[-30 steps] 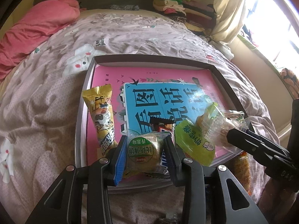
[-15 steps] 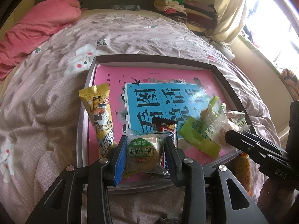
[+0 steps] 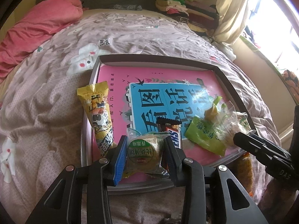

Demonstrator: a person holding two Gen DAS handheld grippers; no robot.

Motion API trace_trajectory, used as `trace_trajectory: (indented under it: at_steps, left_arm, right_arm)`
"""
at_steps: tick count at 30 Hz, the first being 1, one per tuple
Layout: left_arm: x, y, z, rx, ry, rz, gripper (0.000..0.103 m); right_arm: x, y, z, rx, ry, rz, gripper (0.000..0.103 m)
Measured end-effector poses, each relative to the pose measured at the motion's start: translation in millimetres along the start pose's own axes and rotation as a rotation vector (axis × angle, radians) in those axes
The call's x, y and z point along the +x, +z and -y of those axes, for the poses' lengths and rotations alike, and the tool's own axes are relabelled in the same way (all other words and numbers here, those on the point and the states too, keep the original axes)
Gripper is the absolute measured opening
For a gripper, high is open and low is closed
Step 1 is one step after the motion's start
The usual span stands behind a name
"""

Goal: Organize snacks
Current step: 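Lower the bun into the tray with left tool while right lowers the red-candy bag beside it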

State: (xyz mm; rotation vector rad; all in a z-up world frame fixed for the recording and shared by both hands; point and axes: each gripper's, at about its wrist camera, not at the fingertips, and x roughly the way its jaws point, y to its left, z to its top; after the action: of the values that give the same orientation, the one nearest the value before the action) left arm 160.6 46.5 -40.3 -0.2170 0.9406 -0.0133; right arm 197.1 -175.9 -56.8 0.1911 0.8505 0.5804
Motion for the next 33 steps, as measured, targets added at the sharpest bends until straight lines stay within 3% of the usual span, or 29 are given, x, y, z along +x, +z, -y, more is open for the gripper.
trace_trajectory:
  at_steps: [19,29,33]
  left_arm:
    - [0.1,-1.8,-3.2,-0.013,-0.013,-0.014,0.049]
    - [-6.5,-0.3,0.0,-0.003,-0.02,-0.001,0.054]
    - [-9.9,-0.2,1.7,0.005,-0.021,0.004,0.057]
  right_arm:
    - [-12.5,2.3,1.1,-0.004,-0.019,0.029,0.036]
    - [-19.6,1.4,-5.8,-0.016,0.025,0.048,0.037]
    - [-17.9,-5.1,-17.0,-0.067,0.033,0.017,0.04]
